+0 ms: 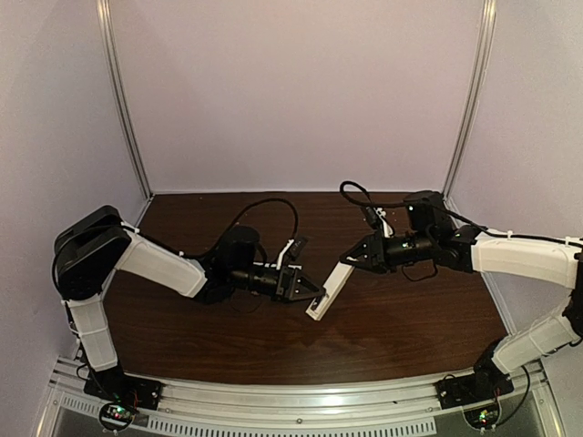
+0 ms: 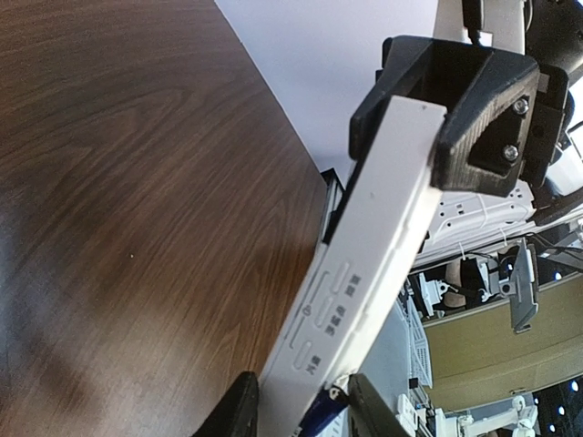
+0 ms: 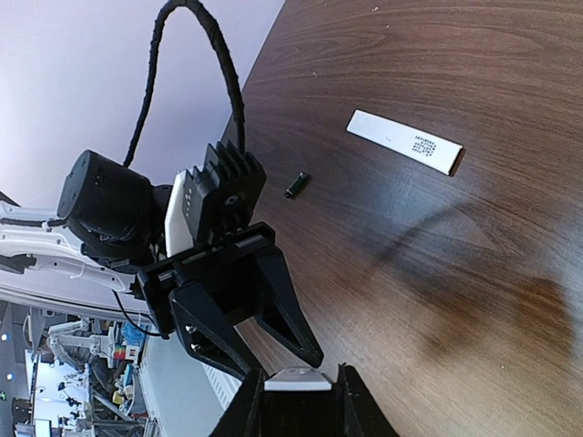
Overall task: Load the batteries into the remote control
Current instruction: Load the battery into the battery compartment.
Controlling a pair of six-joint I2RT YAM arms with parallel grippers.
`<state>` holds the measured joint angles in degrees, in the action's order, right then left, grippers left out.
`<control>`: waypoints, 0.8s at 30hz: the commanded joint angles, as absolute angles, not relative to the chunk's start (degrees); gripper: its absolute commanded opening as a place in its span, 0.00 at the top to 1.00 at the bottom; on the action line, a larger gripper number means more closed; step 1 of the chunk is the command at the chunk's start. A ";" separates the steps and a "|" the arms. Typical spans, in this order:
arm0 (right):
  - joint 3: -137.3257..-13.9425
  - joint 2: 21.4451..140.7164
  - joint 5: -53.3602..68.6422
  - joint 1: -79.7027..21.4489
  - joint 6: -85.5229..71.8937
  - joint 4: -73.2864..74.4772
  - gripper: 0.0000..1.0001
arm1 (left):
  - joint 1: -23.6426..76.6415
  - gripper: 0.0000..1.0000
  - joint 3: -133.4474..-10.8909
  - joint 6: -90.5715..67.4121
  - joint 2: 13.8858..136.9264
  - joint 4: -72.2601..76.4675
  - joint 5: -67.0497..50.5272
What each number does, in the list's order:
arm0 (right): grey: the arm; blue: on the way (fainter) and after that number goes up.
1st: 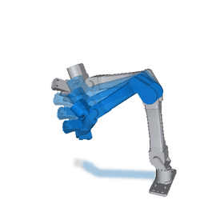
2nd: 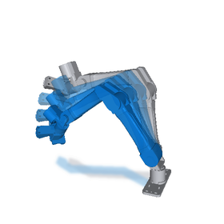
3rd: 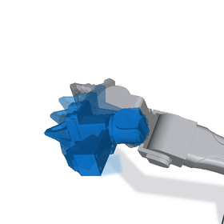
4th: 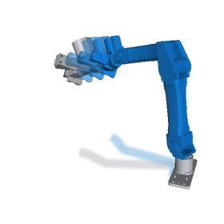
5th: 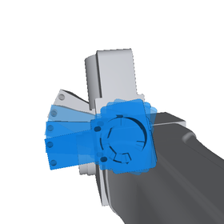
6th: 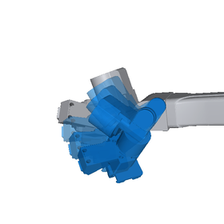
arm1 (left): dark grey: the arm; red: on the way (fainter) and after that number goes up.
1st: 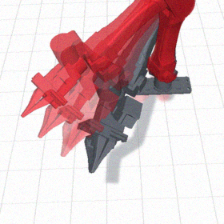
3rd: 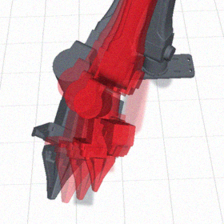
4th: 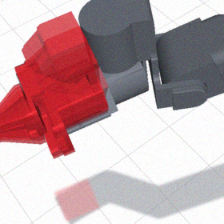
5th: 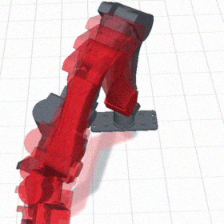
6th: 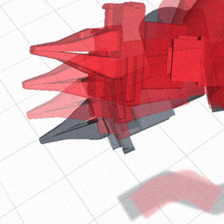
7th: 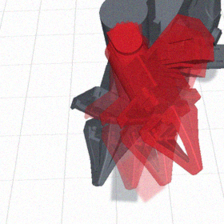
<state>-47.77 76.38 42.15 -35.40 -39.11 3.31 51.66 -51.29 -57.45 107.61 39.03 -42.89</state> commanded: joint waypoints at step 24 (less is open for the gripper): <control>-48.91 72.49 43.04 -34.11 -43.21 -2.41 1.00 | 51.24 0.73 -49.77 -48.76 108.01 30.47 -39.22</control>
<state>-47.77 75.53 41.95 -34.83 -40.97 3.25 51.31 -50.98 -54.17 107.79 40.16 -43.46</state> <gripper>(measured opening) 0.245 0.272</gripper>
